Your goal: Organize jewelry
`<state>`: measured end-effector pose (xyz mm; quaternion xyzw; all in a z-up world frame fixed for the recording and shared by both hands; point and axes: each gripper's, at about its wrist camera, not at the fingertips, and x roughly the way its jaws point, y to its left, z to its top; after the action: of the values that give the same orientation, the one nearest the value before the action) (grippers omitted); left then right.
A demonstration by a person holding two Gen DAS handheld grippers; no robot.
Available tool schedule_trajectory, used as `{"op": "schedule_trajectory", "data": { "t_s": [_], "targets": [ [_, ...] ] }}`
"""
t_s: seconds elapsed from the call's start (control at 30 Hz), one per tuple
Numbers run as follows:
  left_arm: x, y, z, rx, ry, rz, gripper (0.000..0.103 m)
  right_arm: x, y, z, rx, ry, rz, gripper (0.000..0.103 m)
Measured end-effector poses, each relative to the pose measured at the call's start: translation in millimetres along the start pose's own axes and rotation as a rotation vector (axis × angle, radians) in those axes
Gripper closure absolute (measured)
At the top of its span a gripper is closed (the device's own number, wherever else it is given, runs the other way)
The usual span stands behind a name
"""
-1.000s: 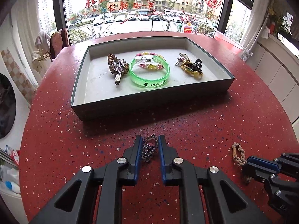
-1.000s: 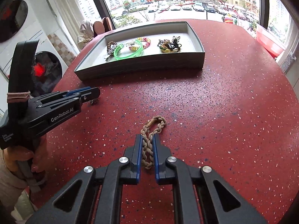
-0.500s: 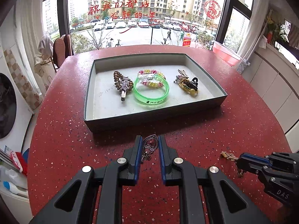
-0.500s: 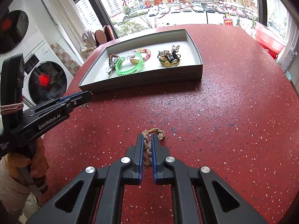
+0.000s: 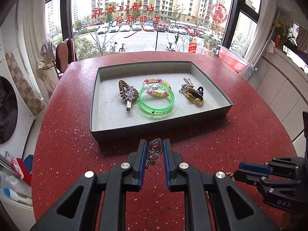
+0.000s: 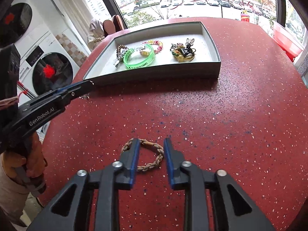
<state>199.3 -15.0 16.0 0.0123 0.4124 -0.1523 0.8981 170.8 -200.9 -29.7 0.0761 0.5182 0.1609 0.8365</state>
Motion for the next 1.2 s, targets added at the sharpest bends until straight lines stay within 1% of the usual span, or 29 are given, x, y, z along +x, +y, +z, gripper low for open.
{"op": "schedule_trajectory", "data": {
  "t_s": [0.03,0.13,0.2,0.3,0.33,0.37,0.4,0.43,0.5,0.53,0.73,0.87,1.03,1.2],
  "targets": [
    [0.5,-0.4,-0.2,0.001,0.002,0.000,0.068,2.7,1.2,-2.0,-0.018,0.002,-0.016,0.049],
    [0.8,-0.9,-1.2,0.003,0.006,0.001,0.068,9.6,8.6,-6.0,-0.104,0.018,-0.055,0.049],
    [1.3,-0.8,-1.3,0.003,0.008,0.001,0.068,16.0,12.5,-6.8,-0.150,0.040,-0.068,0.050],
    [2.3,-0.4,-1.0,-0.001,0.012,0.001,0.068,25.2,20.7,-6.9,-0.231,0.056,-0.107,0.057],
    [2.2,-0.4,-1.3,-0.001,0.012,0.001,0.068,27.0,25.6,-7.8,-0.269,0.059,-0.137,0.066],
    [2.2,-0.7,-1.3,0.000,0.012,0.001,0.068,27.6,29.7,-9.2,-0.299,0.063,-0.149,0.084],
    [2.2,-0.5,-1.3,0.001,0.012,0.001,0.068,27.5,31.6,-9.8,-0.304,0.072,-0.129,0.095],
    [2.4,0.4,-1.0,0.001,0.012,0.001,0.068,27.4,32.8,-10.2,-0.305,0.080,-0.126,0.096],
    [2.3,1.6,-1.2,-0.004,0.012,0.002,0.068,25.1,34.9,-12.1,-0.313,0.067,-0.154,0.096],
    [2.7,2.4,-0.9,-0.007,0.013,0.001,0.068,22.8,33.3,-12.4,-0.300,0.057,-0.153,0.096],
    [2.1,4.8,-0.6,-0.009,0.008,0.003,0.068,-3.9,18.7,-1.6,-0.184,-0.024,-0.104,0.096],
    [-0.6,5.5,1.8,-0.014,-0.001,0.001,0.068,-18.4,14.7,8.5,-0.145,-0.068,-0.079,0.096],
    [-4.9,6.2,11.0,-0.006,-0.023,0.005,0.068,-29.7,13.1,26.8,-0.134,-0.114,-0.078,0.096],
    [-3.5,10.4,24.7,-0.010,-0.038,0.014,0.068,-34.1,5.8,58.3,-0.100,-0.148,-0.070,0.096]
  ]
}}
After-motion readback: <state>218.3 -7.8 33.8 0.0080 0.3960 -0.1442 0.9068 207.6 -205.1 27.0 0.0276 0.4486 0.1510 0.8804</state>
